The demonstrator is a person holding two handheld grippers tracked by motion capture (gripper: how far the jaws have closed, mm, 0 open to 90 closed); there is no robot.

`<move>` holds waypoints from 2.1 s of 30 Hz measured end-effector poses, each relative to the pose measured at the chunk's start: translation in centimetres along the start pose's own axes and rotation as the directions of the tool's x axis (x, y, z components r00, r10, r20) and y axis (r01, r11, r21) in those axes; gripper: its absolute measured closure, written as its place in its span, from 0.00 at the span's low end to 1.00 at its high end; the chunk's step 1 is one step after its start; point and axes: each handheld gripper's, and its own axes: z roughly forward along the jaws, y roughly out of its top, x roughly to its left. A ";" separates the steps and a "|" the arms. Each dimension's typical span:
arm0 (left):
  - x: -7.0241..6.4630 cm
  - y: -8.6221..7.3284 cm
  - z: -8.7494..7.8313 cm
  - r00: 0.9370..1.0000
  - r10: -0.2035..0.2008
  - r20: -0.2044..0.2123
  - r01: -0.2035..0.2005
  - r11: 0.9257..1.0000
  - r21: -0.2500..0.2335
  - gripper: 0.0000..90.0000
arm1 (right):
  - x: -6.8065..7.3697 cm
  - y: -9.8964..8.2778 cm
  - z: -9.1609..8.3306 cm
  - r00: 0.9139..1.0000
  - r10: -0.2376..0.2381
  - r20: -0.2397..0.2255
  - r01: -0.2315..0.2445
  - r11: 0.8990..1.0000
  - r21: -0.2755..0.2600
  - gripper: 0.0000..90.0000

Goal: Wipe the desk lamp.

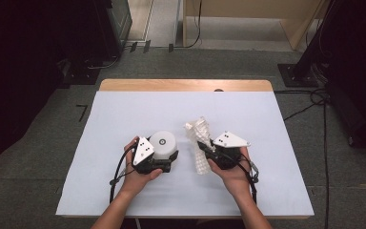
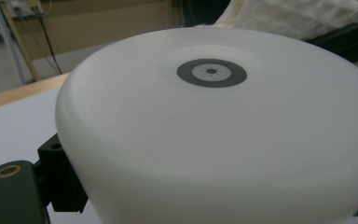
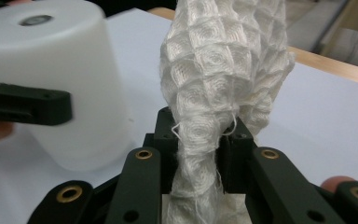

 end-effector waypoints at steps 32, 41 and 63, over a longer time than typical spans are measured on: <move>-1.5 0.1 -1.6 0.988 -0.122 -0.096 0.123 0.992 0.011 0.09 | 0.4 -2.8 0.9 0.999 0.041 0.024 -0.043 0.996 0.084 0.80; -1.4 0.6 -2.0 0.991 -0.121 0.054 0.122 0.992 -0.011 0.09 | 5.0 -2.5 2.2 0.994 -0.025 -0.109 0.032 0.997 0.064 0.81; -1.3 0.6 -1.3 0.996 -0.056 0.065 0.055 0.998 0.010 0.09 | 4.4 -2.3 2.0 0.988 -0.021 -0.150 0.031 0.997 0.065 0.80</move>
